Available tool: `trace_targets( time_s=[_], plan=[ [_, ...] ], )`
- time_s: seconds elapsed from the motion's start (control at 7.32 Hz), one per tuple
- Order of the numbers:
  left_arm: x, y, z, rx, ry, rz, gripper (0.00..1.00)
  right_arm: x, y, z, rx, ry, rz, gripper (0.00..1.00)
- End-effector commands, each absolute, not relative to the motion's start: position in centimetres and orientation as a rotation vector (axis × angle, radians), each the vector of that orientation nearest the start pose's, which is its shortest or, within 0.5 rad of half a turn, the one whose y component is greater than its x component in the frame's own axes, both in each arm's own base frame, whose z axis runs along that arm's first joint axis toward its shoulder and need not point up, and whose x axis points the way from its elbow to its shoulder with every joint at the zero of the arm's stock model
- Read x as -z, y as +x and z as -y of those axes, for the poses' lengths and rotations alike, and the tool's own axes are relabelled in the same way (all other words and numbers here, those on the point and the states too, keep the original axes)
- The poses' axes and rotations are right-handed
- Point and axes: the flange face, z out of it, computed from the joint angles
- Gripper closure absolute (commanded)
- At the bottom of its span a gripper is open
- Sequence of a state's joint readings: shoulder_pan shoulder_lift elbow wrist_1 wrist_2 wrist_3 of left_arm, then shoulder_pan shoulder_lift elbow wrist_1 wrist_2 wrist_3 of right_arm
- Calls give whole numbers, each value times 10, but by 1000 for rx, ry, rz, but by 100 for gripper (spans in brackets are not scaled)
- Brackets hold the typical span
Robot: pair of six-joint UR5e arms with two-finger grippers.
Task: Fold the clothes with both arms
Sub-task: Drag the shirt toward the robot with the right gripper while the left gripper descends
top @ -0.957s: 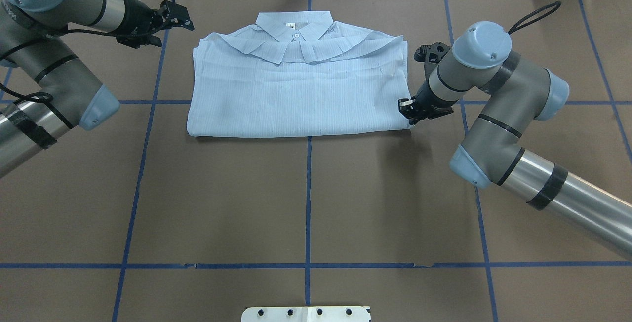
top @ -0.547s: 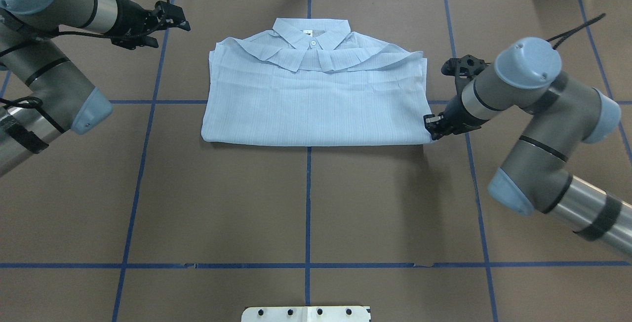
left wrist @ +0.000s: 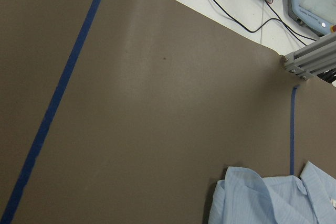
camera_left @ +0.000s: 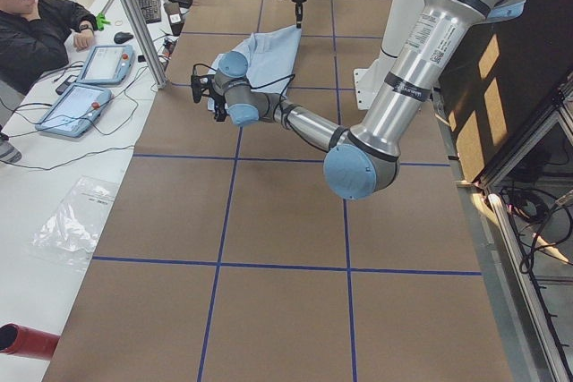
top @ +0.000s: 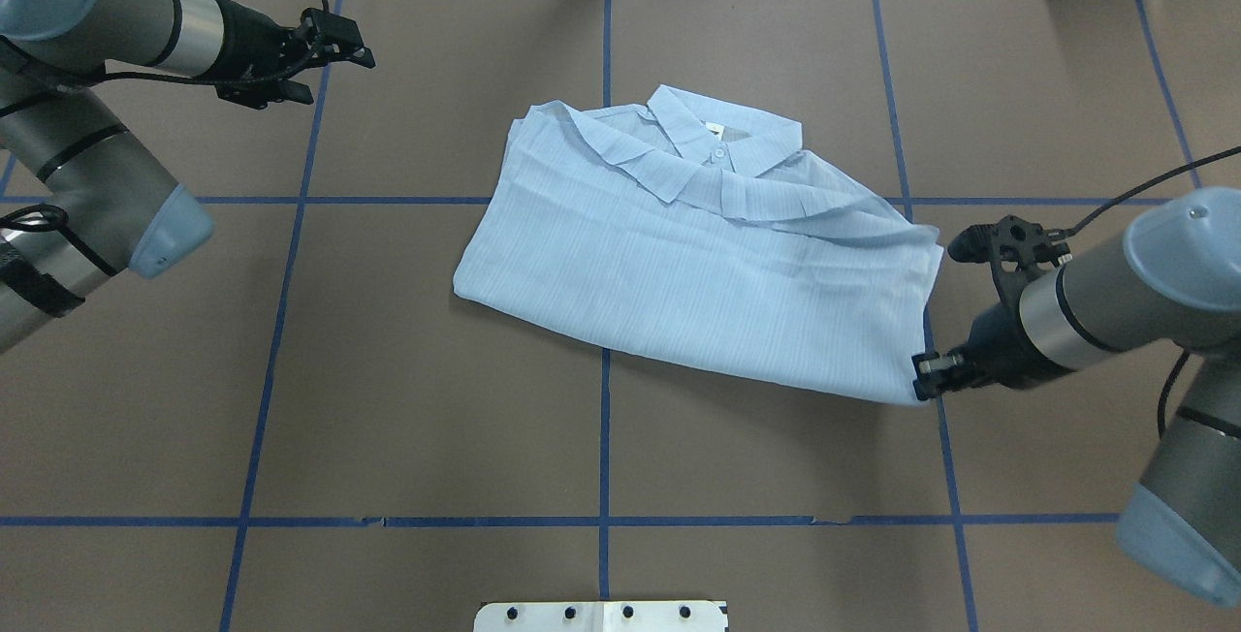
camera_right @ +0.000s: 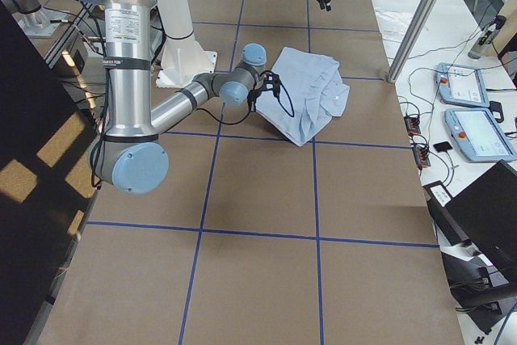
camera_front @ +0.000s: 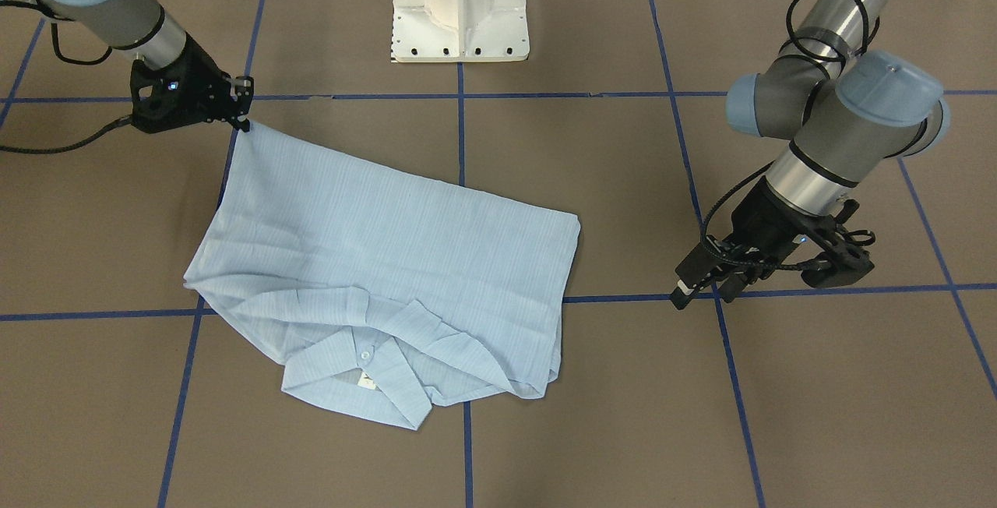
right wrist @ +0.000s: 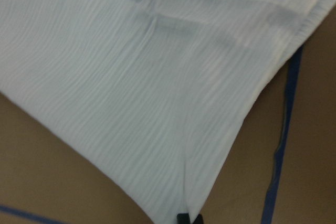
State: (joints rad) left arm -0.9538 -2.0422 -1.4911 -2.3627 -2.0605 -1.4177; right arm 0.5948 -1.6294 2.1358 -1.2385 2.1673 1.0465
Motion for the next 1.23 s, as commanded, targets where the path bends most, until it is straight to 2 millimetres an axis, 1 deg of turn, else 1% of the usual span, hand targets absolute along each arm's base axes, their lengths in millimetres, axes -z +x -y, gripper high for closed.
trace_targets(
  time_s=[0.0, 0.14, 0.27, 0.41, 0.55, 0.68, 0.82, 0.96, 1.09],
  plan=[
    [-322, 324, 583, 367, 222, -1248, 1, -347, -350, 210, 365, -192, 1027, 100],
    [-325, 325, 583, 367, 220, -1245, 1, -335, -368, 170, 421, -258, 1034, 100],
    [-328, 326, 583, 368, 218, -1240, 1, -333, -374, 158, 425, -285, 1029, 99],
    [-327, 328, 581, 363, 217, -1242, 1, -333, -372, 165, 407, -277, 1031, 1],
    [-323, 336, 576, 347, 211, -1248, 1, -334, -366, 180, 370, -254, 1034, 0],
    [-318, 350, 565, 323, 196, -1259, 0, -331, -361, 201, 318, -205, 1041, 0],
    [-312, 366, 553, 321, 164, -1272, 0, -330, -352, 231, 238, -123, 1038, 0],
    [-300, 386, 533, 329, 116, -1293, 1, -329, -344, 262, 160, -55, 1037, 0],
    [-284, 411, 505, 350, 55, -1270, 2, -326, -343, 288, 89, 45, 1022, 0]
  ],
)
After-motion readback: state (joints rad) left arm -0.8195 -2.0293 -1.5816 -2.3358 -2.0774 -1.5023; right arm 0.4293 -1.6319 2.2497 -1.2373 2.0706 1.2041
